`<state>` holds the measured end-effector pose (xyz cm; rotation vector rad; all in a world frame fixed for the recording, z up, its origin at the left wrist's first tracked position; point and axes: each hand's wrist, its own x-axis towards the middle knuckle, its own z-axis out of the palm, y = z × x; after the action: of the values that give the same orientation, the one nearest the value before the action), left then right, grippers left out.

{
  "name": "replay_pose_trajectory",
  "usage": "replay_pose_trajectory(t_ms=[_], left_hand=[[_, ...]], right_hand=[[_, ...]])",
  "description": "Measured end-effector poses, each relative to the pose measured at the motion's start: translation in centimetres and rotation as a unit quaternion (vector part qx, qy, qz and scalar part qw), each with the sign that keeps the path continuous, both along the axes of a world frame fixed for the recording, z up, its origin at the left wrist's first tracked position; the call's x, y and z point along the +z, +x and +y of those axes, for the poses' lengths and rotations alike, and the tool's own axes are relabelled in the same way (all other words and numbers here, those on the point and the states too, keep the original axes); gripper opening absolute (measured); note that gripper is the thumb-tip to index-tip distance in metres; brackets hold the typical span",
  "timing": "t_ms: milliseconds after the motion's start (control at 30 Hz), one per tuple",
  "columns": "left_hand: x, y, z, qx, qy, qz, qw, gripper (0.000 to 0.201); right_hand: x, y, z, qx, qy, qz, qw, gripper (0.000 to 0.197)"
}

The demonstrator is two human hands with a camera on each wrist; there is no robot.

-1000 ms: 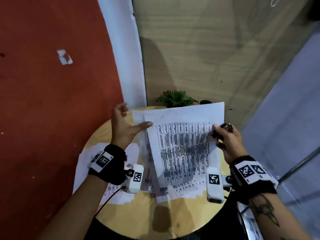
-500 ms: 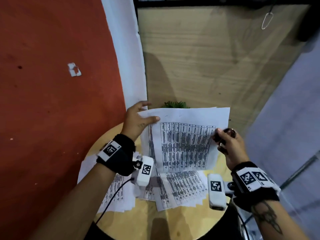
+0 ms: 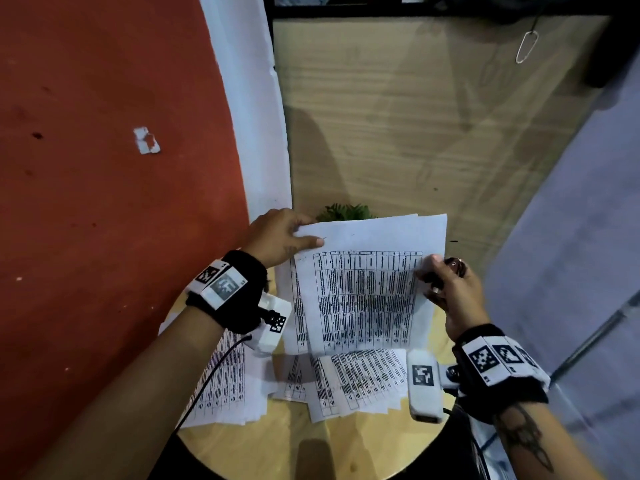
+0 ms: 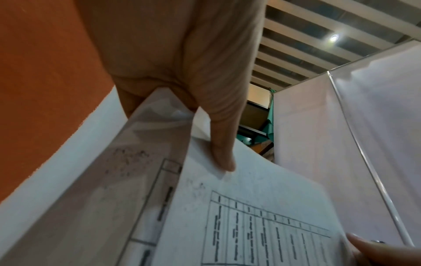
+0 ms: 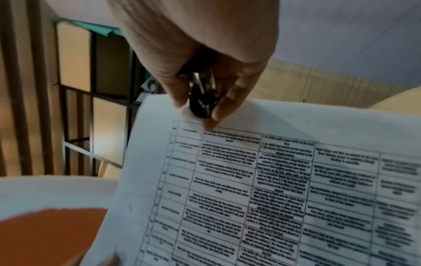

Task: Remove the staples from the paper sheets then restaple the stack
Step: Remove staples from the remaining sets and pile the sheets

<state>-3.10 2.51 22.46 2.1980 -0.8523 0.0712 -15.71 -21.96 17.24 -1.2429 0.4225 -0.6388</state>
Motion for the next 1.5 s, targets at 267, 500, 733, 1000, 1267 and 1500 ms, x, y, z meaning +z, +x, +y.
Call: replay_pose_trajectory(t_ms=[267,500,733,1000,1267,1500], left_hand=[[1.1,-1.2,0.3,0.006,-0.013,-0.067,0.998,0.031],[1.7,-2.2,1.3,0.008,-0.050,-0.080,0.996,0.056],[3.7,-3.7,2.0,-0.027,-0.094,-0.038,0.994,0.054],[5.1,-5.3,2.7,-0.032,-0.095,0.035,0.994,0.011],[5.9,-6.0,2.2,-0.062,-0.083,0.042,0.994,0.048],[6.6,-7.0,1.9,-0.090,-0.111,0.084,0.986,0.049]], right_hand=[[4.2,-0.5,2.7,-0.054,-0.153,-0.081,0.983,0.030],[7.2,-1.1,7.5,0.230,-0.148,-0.044,0.961,0.022],[8.5,-1.7,8.3,0.294,-0.431,-0.014,0.853,0.042],[8.4,-1.9,7.4,0.246,-0.397,-0.072,0.881,0.044],[9.1,-2.5,9.2,0.055,-0.646,-0.222,0.728,0.046],[9.2,-1.9,9.4,0.034,-0.671,-0.244,0.699,0.039]])
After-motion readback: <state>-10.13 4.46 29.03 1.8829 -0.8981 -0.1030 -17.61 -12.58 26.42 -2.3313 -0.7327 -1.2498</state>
